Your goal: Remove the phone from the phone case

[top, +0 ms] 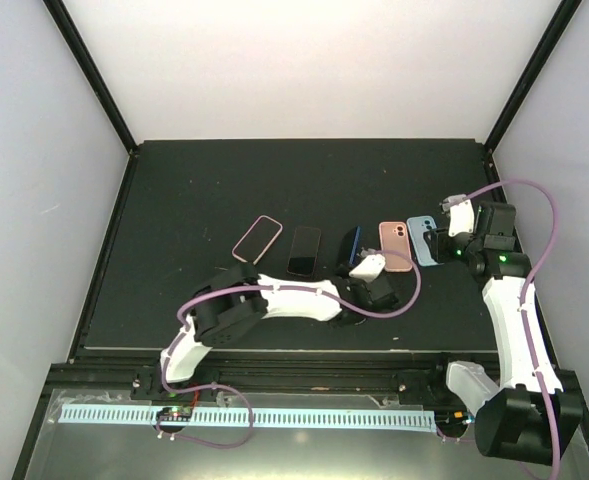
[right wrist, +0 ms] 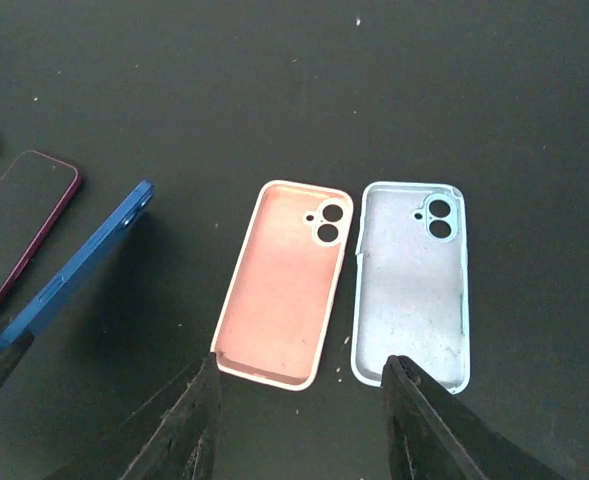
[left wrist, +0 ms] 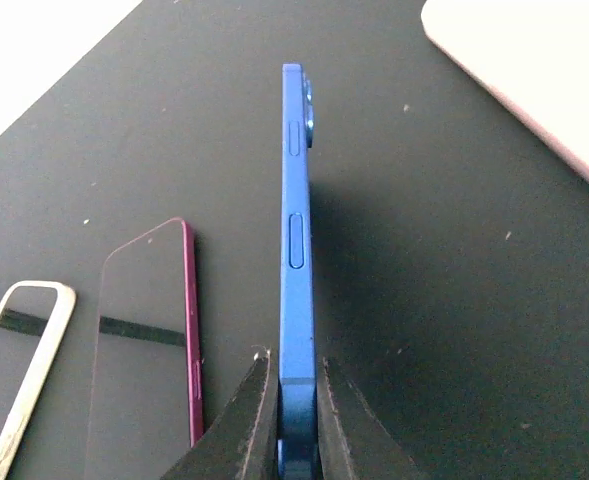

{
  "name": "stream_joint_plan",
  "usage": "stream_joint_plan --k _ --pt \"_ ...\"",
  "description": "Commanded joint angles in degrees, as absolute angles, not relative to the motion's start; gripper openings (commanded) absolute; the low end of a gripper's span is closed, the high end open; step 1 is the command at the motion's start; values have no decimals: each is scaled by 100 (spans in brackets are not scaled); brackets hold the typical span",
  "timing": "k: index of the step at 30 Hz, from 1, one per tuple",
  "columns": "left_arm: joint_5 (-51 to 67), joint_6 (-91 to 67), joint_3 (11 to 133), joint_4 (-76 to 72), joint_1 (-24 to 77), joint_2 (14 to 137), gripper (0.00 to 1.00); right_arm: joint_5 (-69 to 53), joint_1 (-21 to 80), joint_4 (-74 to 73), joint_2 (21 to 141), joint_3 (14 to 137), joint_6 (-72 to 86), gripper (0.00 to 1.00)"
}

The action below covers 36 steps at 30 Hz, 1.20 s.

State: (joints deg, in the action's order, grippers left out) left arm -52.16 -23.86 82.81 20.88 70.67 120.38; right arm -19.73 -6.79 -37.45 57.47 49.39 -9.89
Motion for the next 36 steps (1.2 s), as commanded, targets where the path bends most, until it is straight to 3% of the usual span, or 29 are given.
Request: stream_joint_plan --k 1,5,13,20,24,29,33,36 --pt "-6162 -2960 8721 3040 7172 12518 1 -1847 -712 -3365 5745 4872 -974 46" --pt "-6499 -3594 9335 4173 7163 13114 2 -1776 -728 -3390 5785 4872 -1007 46" --pt "-6287 -4189 9879 5071 6969 13667 2 -1898 -854 -3398 5704 4847 -1024 46" --pt "-5899 -4275 9457 4823 6707 13393 6 -2045 -883 -3445 5750 4859 -1061 46" --pt "-5650 -3958 9301 4468 6645 13240 26 -2064 -912 -3488 5772 4886 -1070 46" --pt "-5490 -3727 8846 3964 6644 12853 40 -2136 -975 -3513 5714 4887 -1079 46" --pt "-5255 -3462 8618 3936 6693 12179 79 -2203 -969 -3536 5734 4894 -1088 46" --pt "-4870 -2823 8109 3466 6712 11292 96 -2247 -976 -3571 5776 4923 -1105 46"
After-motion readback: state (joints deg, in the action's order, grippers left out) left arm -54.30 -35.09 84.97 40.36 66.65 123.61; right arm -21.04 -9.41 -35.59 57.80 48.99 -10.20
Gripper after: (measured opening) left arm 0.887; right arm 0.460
